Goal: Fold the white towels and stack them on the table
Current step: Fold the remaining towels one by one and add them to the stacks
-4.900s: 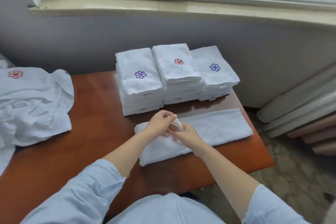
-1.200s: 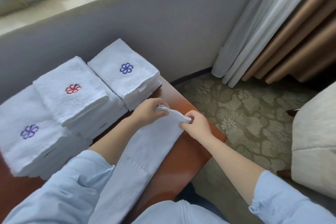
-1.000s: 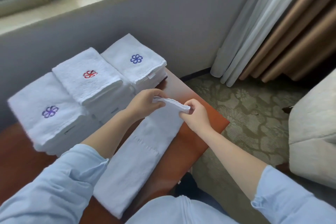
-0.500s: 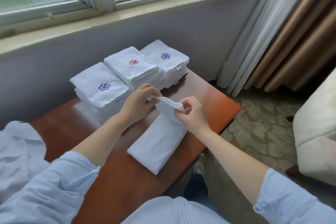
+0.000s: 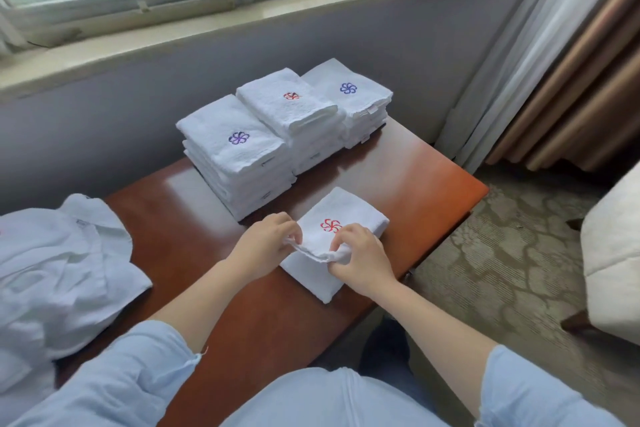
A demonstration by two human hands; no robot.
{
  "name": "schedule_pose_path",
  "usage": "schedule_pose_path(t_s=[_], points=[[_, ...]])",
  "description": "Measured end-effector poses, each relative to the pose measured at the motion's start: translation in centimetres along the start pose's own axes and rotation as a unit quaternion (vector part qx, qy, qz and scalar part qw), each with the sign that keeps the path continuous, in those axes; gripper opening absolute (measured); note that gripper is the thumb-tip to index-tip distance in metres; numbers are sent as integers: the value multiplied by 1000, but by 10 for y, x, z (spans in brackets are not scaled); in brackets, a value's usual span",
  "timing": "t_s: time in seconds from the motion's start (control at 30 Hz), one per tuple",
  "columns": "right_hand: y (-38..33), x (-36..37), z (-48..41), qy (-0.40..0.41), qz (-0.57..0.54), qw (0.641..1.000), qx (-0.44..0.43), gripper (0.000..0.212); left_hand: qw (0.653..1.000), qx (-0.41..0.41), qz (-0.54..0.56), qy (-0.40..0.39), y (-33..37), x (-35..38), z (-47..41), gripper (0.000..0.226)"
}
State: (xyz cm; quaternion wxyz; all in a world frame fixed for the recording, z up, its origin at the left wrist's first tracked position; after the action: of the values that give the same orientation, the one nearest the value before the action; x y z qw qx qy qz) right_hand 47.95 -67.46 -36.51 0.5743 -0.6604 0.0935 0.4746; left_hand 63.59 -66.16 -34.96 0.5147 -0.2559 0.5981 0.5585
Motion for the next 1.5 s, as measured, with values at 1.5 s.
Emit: schedule_pose_path(t_s=[1.5], points=[[81, 34, 0, -275, 223, 917, 185, 70, 932, -209, -237, -175, -12, 60, -36, 63]])
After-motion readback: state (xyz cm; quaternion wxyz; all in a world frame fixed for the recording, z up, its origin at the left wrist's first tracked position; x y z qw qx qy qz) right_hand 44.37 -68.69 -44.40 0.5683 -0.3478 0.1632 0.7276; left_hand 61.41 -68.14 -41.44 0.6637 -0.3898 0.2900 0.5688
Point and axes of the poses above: each hand's wrist, its own z-axis away from the middle knuckle, its own x-axis out of the palm, y = z × x, the point moved 10 cm from there along -z, towards the middle knuckle, and after that the axes turned 10 degrees about -y, right-handed, at the moved point
